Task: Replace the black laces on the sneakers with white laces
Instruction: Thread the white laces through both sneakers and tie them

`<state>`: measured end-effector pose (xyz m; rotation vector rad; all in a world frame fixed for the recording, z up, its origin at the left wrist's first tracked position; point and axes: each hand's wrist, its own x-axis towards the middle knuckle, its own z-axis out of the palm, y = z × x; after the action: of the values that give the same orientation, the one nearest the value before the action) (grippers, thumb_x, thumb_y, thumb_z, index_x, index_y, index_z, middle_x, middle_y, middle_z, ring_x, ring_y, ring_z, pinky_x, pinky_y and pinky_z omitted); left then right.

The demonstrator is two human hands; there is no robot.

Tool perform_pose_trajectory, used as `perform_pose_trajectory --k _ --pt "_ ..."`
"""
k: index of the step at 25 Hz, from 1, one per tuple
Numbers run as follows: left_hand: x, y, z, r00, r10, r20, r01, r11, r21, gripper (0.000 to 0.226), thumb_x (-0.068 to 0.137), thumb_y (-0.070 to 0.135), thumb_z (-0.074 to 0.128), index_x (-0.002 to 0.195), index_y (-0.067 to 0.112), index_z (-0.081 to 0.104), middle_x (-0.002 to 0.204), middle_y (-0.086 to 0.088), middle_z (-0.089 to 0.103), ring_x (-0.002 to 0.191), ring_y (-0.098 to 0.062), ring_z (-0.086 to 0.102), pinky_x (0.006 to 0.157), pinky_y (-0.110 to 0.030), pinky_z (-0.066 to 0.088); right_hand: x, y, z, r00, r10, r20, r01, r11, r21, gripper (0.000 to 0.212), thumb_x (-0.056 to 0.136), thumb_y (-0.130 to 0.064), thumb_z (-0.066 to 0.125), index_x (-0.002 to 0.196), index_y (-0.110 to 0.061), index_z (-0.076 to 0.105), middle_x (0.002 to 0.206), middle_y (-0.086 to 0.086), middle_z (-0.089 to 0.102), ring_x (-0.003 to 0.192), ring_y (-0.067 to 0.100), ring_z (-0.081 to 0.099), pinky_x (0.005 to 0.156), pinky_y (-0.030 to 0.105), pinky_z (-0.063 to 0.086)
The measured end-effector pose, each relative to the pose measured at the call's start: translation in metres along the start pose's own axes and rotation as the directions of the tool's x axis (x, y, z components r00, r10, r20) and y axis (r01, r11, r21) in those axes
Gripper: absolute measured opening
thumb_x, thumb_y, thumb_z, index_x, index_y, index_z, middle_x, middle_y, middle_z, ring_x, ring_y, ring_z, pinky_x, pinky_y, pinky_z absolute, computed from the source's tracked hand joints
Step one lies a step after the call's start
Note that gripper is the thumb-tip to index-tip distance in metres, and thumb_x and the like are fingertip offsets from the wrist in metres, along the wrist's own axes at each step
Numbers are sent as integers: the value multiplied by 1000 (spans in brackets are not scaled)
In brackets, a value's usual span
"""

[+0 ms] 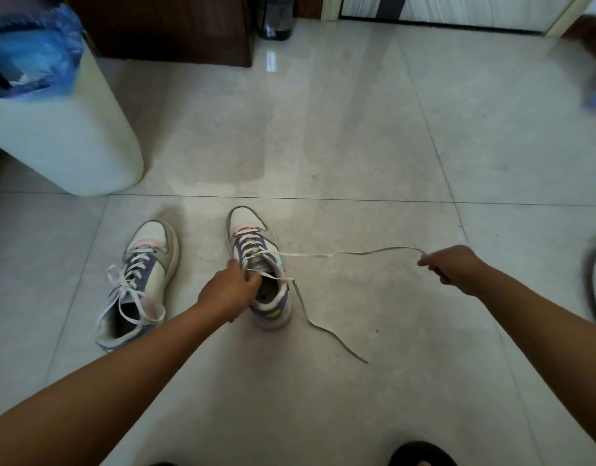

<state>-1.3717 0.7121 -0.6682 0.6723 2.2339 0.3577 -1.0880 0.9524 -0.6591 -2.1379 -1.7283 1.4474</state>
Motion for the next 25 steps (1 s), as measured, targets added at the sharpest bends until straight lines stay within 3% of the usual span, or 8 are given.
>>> perform_pose_trajectory --k 2,5,12,16,22,25 --pt "-2 5 -6 991 89 -105 -80 993 88 38 90 40 47 115 12 45 108 -16 62 95 -35 62 72 -32 47 -13 -8 28 963 160 215 -204 958 200 10 89 -1 59 82 4 63 66 10 51 55 14 43 44 20 39" --pt "-2 8 -13 941 197 -274 -172 979 111 25 92 29 47 112 13 50 111 -10 57 103 -30 55 73 -32 38 -29 -30 81 903 143 406 -301 884 358 17 93 0 52 77 -1 58 61 8 55 45 9 51 40 14 44" --pt "3 9 -6 933 276 -232 -235 953 191 21 92 28 53 103 17 66 111 -7 54 101 -24 56 73 -29 41 -66 -91 169 940 -168 297 10 884 468 17 81 8 66 81 -4 54 68 12 60 43 10 60 48 19 53" --pt "7 6 -2 928 287 -238 -246 951 186 23 89 30 56 106 22 69 112 -5 54 103 -23 55 77 -32 46 -74 -97 195 948 -229 221 130 913 387 21 76 6 71 70 -6 56 69 12 62 58 22 60 61 29 55" --pt "8 11 -1 925 285 -252 -249 955 163 22 89 32 59 105 23 69 113 -5 53 104 -23 54 75 -30 44 -79 -100 200 927 -304 218 219 913 343 25 75 7 72 65 -9 56 71 10 62 61 21 60 58 27 53" --pt "7 11 0 922 280 -268 -244 956 162 21 89 32 58 105 23 69 113 -5 52 102 -22 54 72 -30 42 -77 -99 202 917 -346 200 279 912 300 27 73 8 72 62 -11 56 78 15 66 65 24 61 69 37 56"
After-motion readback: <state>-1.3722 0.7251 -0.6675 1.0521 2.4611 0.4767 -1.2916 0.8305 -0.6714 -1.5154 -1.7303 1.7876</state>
